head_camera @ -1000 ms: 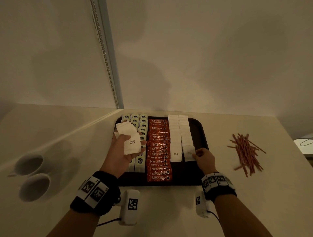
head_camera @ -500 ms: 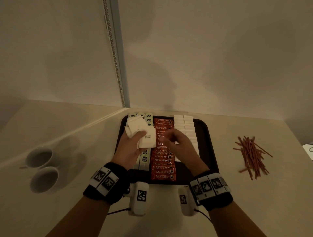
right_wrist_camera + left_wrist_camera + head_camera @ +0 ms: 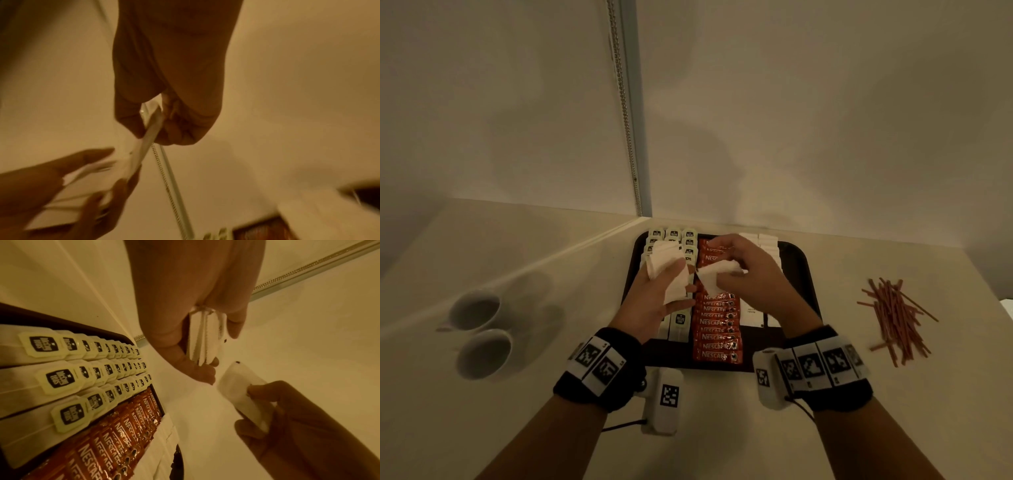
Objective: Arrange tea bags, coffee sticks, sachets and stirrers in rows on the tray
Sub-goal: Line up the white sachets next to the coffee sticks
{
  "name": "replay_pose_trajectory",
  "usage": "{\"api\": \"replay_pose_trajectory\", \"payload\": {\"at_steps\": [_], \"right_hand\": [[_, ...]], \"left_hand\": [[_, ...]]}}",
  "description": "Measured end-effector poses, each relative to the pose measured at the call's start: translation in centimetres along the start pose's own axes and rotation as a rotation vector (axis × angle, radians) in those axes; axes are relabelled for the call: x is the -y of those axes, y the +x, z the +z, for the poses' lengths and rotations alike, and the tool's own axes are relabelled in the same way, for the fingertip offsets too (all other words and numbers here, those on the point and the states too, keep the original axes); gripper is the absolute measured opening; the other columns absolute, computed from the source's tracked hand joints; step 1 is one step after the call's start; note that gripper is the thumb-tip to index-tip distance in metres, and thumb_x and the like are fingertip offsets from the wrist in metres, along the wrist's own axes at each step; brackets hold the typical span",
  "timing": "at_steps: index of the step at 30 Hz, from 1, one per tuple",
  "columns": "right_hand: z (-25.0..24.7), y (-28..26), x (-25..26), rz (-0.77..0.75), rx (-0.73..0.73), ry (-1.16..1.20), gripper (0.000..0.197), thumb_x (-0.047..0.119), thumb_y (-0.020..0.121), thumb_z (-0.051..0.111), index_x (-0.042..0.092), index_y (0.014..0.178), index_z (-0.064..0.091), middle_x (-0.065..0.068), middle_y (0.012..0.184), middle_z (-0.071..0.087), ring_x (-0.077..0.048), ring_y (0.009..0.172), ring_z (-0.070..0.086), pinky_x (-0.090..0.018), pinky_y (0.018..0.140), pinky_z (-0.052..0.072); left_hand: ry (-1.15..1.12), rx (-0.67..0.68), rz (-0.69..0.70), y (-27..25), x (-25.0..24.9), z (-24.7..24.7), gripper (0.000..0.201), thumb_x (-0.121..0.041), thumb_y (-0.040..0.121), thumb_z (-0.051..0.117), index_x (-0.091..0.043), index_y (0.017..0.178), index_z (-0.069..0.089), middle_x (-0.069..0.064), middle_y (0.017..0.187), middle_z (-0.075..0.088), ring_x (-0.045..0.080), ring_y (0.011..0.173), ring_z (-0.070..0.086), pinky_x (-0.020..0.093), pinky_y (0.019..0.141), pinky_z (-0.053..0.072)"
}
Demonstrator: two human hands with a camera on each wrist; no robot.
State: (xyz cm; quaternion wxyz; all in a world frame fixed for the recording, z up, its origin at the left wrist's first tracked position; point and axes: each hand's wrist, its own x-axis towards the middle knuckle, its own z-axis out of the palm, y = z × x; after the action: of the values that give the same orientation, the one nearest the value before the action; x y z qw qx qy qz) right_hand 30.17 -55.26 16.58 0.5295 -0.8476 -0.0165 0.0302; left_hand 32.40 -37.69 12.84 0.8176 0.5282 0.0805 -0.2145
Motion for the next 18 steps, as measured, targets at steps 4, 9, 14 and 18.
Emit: {"api": "replay_pose_trajectory", "payload": {"at_steps": [4,9,14,18], "right_hand": [[-0.9,0.5,1.6,-0.05,0.018,-0.099,0.044,0.002,0.074,0.067,0.022,0.112,0.058,0.007,0.094,0.064,-0.01,0.085,0.064,-0.022,0.067,0.055],[-0.4,0.7,1.3,-0.053,-0.127,0.077,0.041,0.013,0.076,0.076,0.021,0.111,0.058,0.009,0.101,0.066,0.001,0.087,0.065,-0.018,0.074,0.055],[0.9,-0.4,0.3,0.078,-0.191,0.371,0.033,0.01,0.081,0.069,0.016,0.111,0.056,-0.006,0.096,0.071,-0.016,0.087,0.07,-0.029,0.074,0.058],[1.6,-0.4,-0.3,0.113,-0.293,0.519,0.018,0.01,0.084,0.066,0.011,0.101,0.061,-0.007,0.096,0.071,-0.018,0.086,0.07,-0.028,0.072,0.056]], "left_hand": [[0.129,0.11,0.04,-0.4,0.2,0.2,0.028,-0.005,0.083,0.067,-0.014,0.108,0.06,0.003,0.088,0.069,0.013,0.075,0.067,0.03,0.065,0.058],[0.053,0.057,0.067,-0.3,0.6,0.6,0.032,0.002,0.084,0.064,-0.012,0.113,0.06,0.006,0.087,0.07,0.016,0.072,0.067,0.029,0.062,0.057],[-0.058,-0.025,0.058,-0.1,1.0,0.7,0.033,0.001,0.085,0.063,-0.013,0.115,0.06,0.009,0.093,0.071,0.016,0.072,0.069,0.027,0.063,0.058],[-0.029,-0.039,0.056,-0.4,1.4,1.4,0.039,0.0,0.084,0.064,-0.015,0.12,0.058,0.01,0.103,0.07,0.017,0.079,0.068,0.03,0.068,0.059]]}}
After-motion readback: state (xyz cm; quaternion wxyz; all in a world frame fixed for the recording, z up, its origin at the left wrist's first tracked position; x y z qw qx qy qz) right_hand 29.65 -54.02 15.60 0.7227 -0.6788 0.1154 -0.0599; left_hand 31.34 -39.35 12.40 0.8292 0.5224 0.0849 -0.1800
